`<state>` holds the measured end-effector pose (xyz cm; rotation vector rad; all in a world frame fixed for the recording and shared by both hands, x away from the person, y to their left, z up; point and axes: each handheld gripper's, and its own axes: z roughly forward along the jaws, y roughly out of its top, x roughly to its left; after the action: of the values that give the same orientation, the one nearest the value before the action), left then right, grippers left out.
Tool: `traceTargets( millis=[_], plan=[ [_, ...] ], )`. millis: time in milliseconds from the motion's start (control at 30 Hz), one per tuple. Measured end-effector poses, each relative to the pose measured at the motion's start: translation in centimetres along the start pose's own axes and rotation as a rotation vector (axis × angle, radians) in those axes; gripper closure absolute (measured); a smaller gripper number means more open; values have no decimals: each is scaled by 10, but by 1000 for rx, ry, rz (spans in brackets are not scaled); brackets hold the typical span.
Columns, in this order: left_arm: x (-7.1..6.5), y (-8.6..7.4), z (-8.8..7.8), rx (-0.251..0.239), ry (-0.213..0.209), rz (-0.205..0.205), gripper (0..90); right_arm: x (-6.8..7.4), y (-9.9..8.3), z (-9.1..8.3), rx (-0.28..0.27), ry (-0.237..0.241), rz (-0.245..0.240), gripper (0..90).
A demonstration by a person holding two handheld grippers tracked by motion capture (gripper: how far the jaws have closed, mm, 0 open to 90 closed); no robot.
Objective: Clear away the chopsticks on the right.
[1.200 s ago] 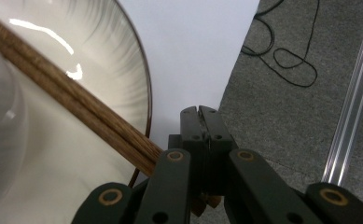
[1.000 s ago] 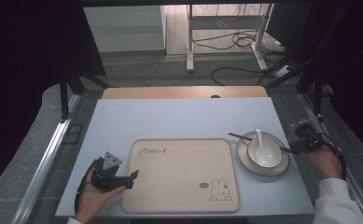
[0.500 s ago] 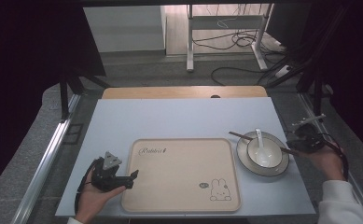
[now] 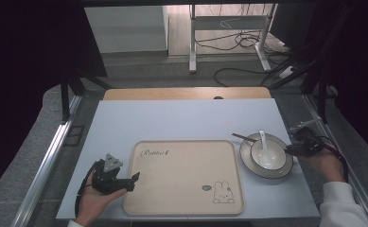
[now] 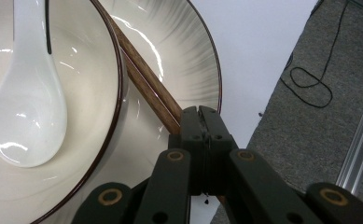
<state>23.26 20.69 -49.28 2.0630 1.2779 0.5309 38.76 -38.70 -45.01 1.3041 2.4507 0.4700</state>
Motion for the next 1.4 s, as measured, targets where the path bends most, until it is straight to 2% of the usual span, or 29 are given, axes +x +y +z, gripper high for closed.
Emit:
traceTargets(
  millis=[1233,1333,1400],
  plan=[
    [1,0,1,4,1,1,107,-6,-3,4,14,26,9,884],
    [1,-1,1,5,1,3,107,-7,-4,3,20,26,2,878],
    [1,-1,1,8,0,5,107,-9,-4,-2,4,29,5,863]
  ],
)
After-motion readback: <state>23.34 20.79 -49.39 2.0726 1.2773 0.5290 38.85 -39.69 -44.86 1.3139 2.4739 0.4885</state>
